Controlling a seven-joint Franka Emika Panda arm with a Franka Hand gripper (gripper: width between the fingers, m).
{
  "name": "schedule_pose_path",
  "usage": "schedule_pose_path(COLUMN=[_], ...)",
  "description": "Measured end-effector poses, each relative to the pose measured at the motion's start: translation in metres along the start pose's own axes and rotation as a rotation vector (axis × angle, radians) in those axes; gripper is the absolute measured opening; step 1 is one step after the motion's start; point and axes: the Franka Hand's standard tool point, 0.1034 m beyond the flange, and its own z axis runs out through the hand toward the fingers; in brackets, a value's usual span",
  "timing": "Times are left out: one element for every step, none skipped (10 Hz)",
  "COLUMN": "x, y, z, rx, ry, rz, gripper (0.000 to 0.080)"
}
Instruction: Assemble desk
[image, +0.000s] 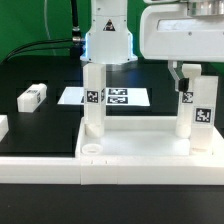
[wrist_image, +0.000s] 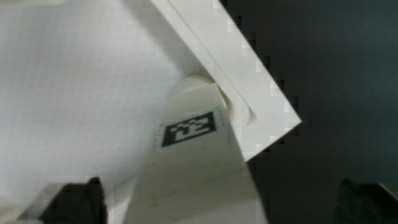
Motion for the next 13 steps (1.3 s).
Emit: schedule_pose_path(x=[0.0009,0.0006,-0.0003,-0.0006,0.0,0.0001,0.0001,0.0004,0.0004,0.0004,0.0003,0.0009,0.0011], y=[0.0011,0.001,-0.001,-0.0023,-0.0015,-0.0013,-0.0013,-0.0011,-0.0011,-0.001,-0.0012,-0.0008,-0.0004], z=[0.0,-0.0001,-0.0006,-0.0009,-0.0008,-0.0008,-0.0007,-0.0008,-0.0008,-0.0008,-0.0004,-0.0004,-0.0004], rx=[-0.003,-0.01,-0.024,-0.023,-0.023,-0.023,-0.023,-0.024,-0.023,-0.023,-0.021,-0.02,-0.019], ry=[0.002,0.004,0.01,0.01,0.01,0.01,0.01,0.01,0.01,0.01,0.01,0.012,0.013], rz=[-0.072,-0.131,-0.215,-0.22,-0.216,-0.216,-0.216,-0.215,-0.215,-0.203,-0.175,-0.046,0.074], gripper=[0.0649,0.0649,0.0649,0.0649,0.0535,0.0399,0.0399,0.0286,0.0286,0.0286,0.0286,0.0286,0.0286])
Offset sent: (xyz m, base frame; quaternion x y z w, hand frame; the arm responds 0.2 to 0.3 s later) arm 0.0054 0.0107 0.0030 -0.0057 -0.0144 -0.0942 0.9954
